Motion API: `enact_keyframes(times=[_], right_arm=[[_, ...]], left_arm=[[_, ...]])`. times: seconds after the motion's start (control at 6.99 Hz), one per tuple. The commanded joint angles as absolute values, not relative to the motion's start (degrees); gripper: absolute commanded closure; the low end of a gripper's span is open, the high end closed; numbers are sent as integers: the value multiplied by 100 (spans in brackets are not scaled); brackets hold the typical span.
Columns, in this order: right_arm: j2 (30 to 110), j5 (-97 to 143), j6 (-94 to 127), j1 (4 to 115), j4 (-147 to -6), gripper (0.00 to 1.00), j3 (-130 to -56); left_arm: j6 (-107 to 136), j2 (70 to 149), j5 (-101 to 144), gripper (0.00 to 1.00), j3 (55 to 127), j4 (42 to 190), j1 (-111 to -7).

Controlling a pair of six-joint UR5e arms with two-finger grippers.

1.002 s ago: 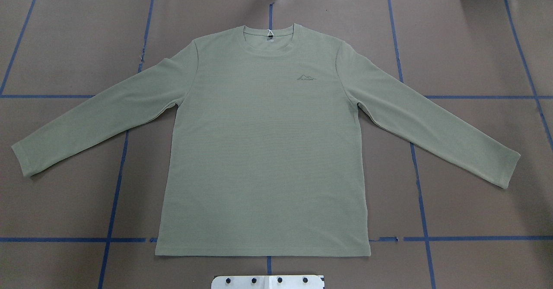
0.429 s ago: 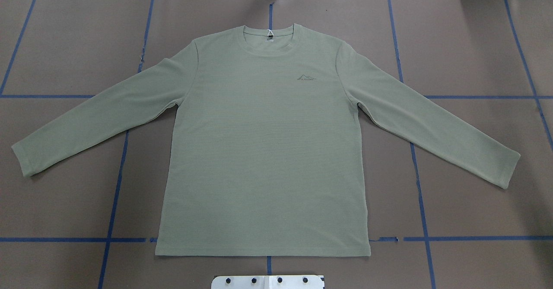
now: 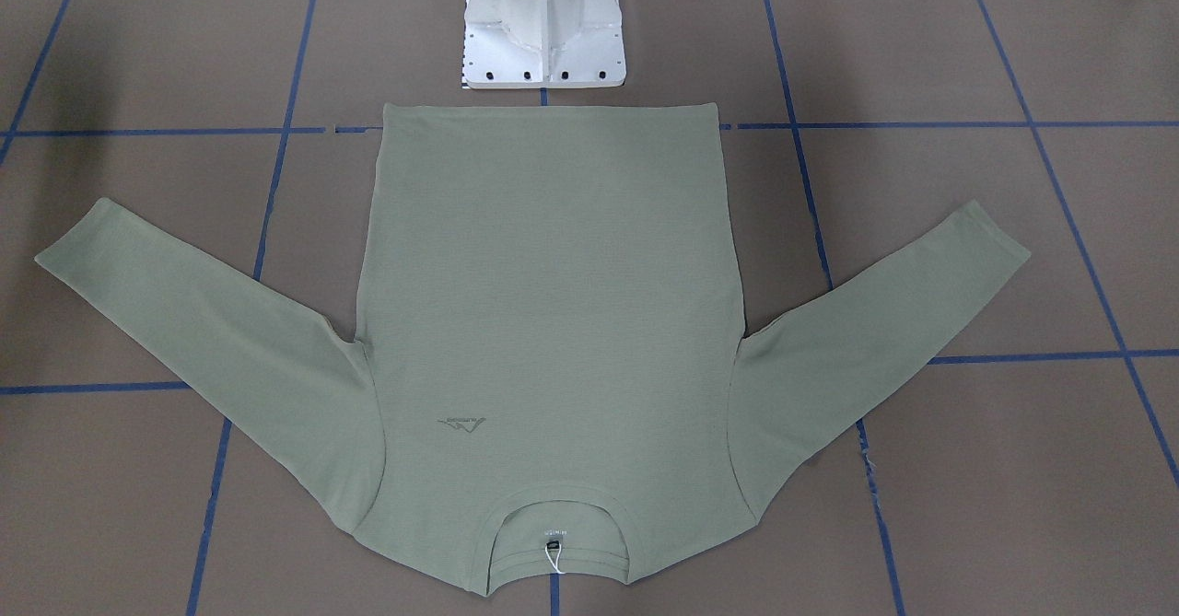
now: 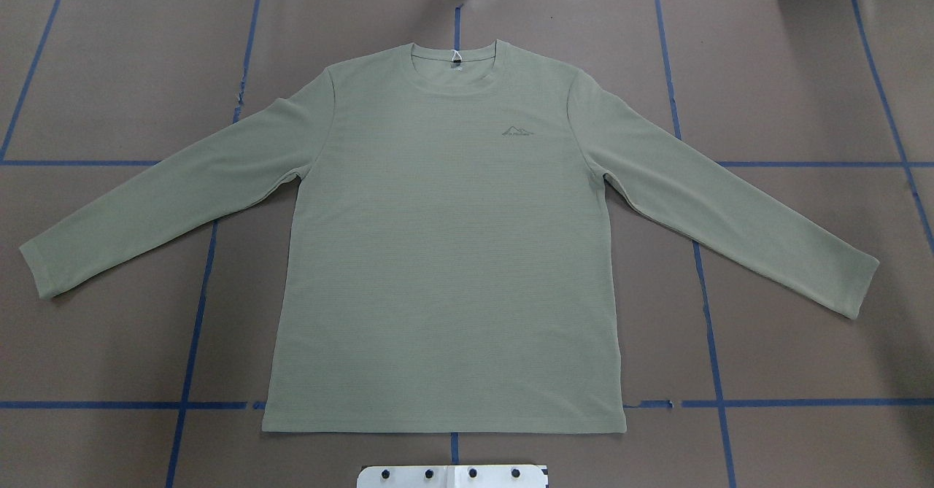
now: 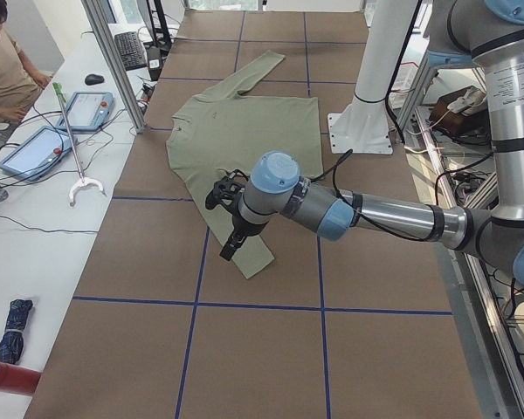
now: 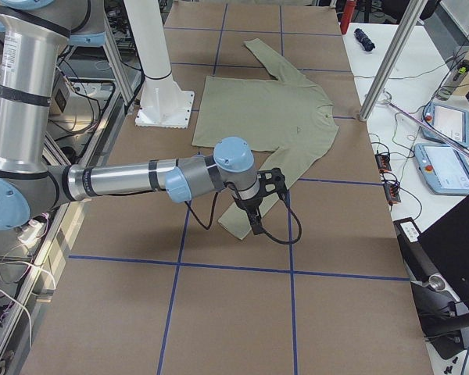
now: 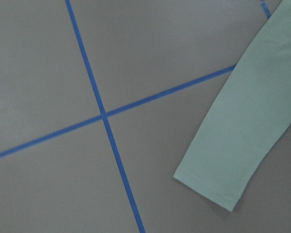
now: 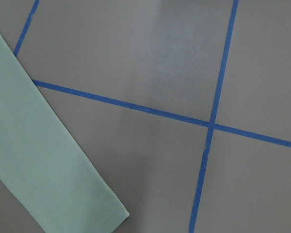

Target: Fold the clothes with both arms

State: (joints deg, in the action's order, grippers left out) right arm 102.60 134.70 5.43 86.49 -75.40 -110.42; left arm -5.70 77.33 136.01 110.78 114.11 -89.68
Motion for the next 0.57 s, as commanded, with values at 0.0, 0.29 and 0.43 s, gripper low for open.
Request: enact_keyframes(times=[0.0, 0.29, 0.43], right_arm=[[10265, 13553, 1252, 8605, -7289, 0, -11057], [10677, 13282, 3336, 7932, -5346, 1, -10838], [10879, 12828, 4166, 7449, -4378, 2, -10637]], left_arm=[[-536, 7971, 13623, 0, 10802, 11918, -8965], [-554, 7823, 13868, 0, 10784, 11979, -8974], [-554, 7822, 13869, 0, 10784, 11979, -8974]])
